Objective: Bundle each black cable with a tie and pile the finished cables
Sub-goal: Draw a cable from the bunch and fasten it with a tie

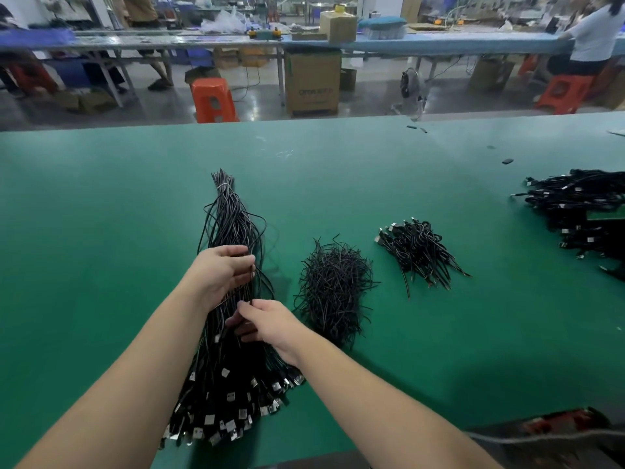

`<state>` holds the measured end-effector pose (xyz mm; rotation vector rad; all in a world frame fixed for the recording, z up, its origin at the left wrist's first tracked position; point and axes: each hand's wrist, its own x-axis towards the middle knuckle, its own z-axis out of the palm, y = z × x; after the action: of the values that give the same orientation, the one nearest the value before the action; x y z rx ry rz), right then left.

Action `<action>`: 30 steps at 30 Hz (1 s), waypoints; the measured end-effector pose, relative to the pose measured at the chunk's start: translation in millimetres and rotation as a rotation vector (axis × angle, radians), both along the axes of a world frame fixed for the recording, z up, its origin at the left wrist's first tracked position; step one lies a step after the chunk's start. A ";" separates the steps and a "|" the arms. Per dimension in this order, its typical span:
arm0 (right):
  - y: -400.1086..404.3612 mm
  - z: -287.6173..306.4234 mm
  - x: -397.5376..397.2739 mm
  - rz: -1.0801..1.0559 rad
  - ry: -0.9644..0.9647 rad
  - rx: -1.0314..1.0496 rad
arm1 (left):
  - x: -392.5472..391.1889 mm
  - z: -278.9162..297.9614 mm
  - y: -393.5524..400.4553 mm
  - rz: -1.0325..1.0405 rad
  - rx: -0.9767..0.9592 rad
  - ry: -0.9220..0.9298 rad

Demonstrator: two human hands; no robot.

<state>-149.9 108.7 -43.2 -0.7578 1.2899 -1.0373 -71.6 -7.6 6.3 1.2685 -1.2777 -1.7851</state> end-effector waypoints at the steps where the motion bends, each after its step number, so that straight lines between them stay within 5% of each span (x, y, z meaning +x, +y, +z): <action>1: 0.8 1.2 -1.4 -0.002 -0.032 -0.001 | -1.0 0.5 -0.5 0.041 -0.007 0.046; 5: 2.5 9.2 -19.8 -0.135 -0.137 -0.020 | 1.3 -3.8 -2.2 0.083 -0.034 0.117; 10: 5.5 28.6 -48.8 -0.275 -0.140 -0.025 | 14.3 -21.0 11.0 -0.278 -0.108 -0.256; 14: 15.0 40.6 -64.6 -0.233 -0.127 0.017 | 15.3 -30.7 18.6 -0.195 -0.761 -0.613; 17: 29.9 50.5 -70.3 -0.060 -0.136 0.026 | 12.4 -29.6 30.0 -0.270 -1.253 -0.718; 19: 37.7 56.4 -76.2 0.039 -0.085 -0.004 | 6.4 -28.4 34.5 -0.389 -1.419 -0.725; 23: 44.9 68.0 -92.6 0.063 -0.003 -0.059 | -5.0 -23.1 41.9 -0.424 -1.360 -0.653; 30: 48.4 78.9 -125.0 -0.036 -0.195 -0.242 | -9.0 -30.9 49.2 -0.365 -1.174 -0.664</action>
<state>-274.9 157.1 35.7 -0.7955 1.0254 -1.2800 -80.7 41.6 -24.7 0.9071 -2.4883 -0.4374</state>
